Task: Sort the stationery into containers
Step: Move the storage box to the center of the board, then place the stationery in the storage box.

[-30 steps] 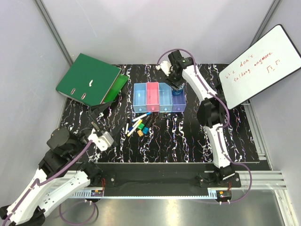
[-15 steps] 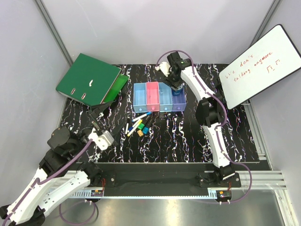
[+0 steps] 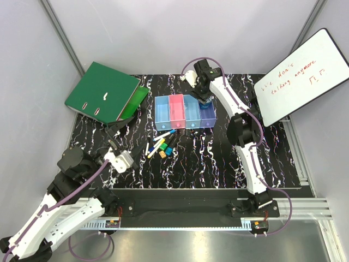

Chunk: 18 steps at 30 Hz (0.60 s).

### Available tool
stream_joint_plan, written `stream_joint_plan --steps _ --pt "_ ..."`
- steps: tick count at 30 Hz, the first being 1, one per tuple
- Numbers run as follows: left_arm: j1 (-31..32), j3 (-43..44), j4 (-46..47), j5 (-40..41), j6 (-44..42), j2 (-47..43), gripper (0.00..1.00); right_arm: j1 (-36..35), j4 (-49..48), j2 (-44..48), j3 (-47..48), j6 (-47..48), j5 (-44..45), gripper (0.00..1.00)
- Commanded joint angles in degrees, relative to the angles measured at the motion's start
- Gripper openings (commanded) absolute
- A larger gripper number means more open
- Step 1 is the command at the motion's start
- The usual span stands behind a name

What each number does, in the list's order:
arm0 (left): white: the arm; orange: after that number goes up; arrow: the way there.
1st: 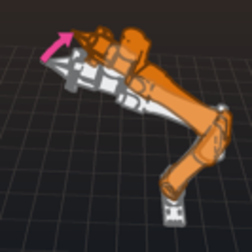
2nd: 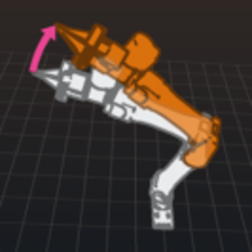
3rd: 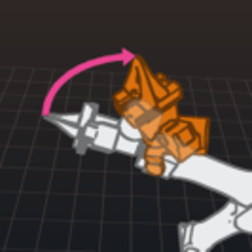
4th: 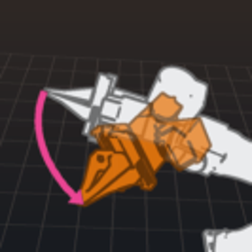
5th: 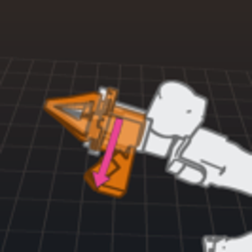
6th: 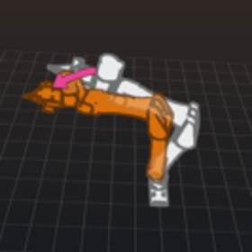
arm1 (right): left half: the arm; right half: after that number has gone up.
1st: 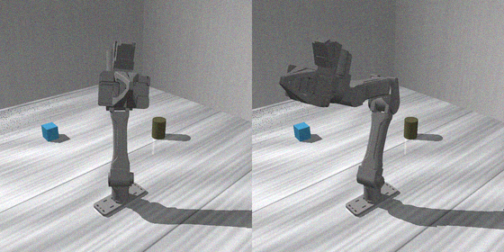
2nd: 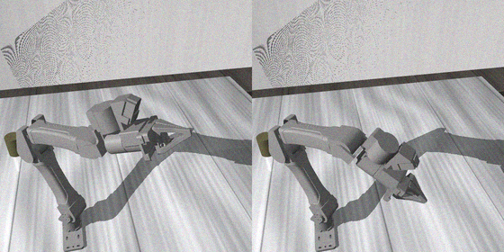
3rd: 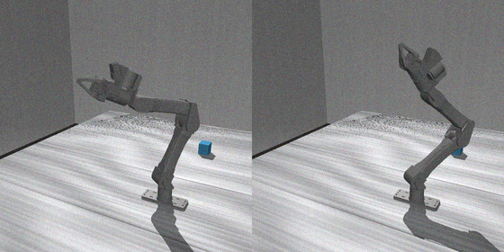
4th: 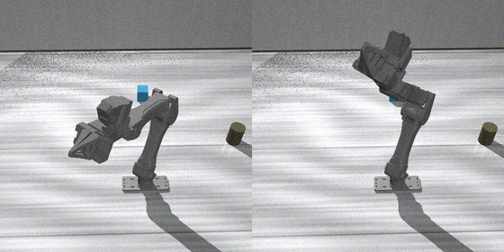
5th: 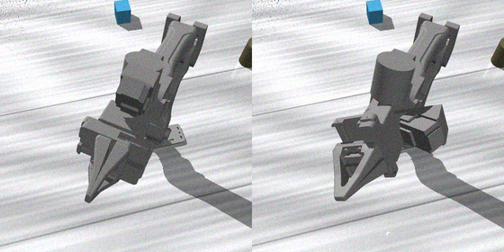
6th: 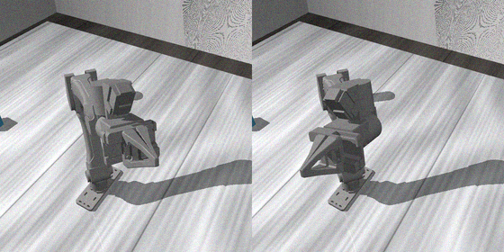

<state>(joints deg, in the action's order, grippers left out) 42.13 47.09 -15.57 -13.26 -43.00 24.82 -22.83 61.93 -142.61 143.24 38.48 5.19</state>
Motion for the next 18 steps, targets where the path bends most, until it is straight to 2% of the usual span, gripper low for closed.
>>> stream_joint_plan --steps 1,3,9,13,16,17,18 --pt "0.06 0.02 3.18 -0.98 0.99 0.4 0.99 0.07 -3.48 3.03 0.46 0.19 1.93 0.48" --pt "0.06 0.11 3.35 -1.07 0.9 0.41 0.99 0.07 -3.4 3.56 -0.5 0.1 1.49 0.45" --pt "0.06 0.55 3.62 -1.6 0.55 1.37 0.99 0.07 -2.78 4.18 -2.26 0.02 1.05 0.59" --pt "0.06 0.63 3.71 -1.69 0.64 1.64 0.99 0.07 -2.69 4.27 -2.0 -0.33 0.79 0.78" --pt "0.06 0.55 3.97 -1.77 0.73 1.64 0.99 0.07 -2.69 4.35 -1.65 -0.33 0.79 0.8" --pt "0.15 0.46 3.97 -2.03 0.9 1.72 0.99 0.07 -2.69 4.27 -1.65 -0.33 0.79 0.88" --pt "0.06 0.28 4.15 -1.95 0.99 1.64 0.99 0.07 -2.69 4.18 -1.65 -0.33 0.79 0.92"
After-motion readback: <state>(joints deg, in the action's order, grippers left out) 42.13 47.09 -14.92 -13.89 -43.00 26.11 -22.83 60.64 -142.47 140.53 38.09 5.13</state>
